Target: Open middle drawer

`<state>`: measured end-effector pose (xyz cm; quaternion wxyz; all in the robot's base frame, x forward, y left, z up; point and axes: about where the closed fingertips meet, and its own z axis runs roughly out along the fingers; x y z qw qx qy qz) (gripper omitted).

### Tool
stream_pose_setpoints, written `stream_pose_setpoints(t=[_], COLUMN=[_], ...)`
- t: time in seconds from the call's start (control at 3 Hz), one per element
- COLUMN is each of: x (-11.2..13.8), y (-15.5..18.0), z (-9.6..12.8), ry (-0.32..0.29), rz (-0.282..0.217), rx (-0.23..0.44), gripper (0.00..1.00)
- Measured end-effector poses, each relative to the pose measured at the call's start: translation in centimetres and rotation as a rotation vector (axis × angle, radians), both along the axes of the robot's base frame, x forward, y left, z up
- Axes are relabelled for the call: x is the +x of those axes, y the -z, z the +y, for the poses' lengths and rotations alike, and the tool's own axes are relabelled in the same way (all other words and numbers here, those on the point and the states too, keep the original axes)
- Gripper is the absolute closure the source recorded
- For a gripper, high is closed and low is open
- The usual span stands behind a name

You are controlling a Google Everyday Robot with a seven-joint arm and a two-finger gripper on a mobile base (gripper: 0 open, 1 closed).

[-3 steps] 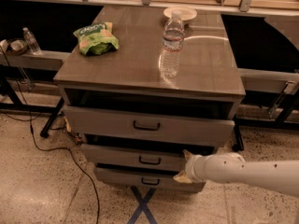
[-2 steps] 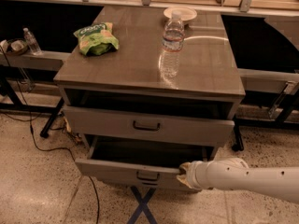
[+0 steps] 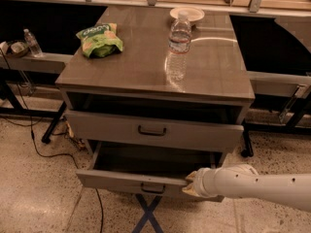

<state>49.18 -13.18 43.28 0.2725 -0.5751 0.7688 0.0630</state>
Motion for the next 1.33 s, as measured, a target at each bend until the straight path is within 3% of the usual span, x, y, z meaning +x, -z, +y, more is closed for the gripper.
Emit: stream_pose_setpoints(t=[0.33,1.33], x=[-1.2,-0.3], y=[-1.7,-3.0], z=[0.4,0.2], ry=[-0.019,0.009], rz=[0.038,0.003], rx=[-0.015,-0.009], gripper=[0.75,0.06])
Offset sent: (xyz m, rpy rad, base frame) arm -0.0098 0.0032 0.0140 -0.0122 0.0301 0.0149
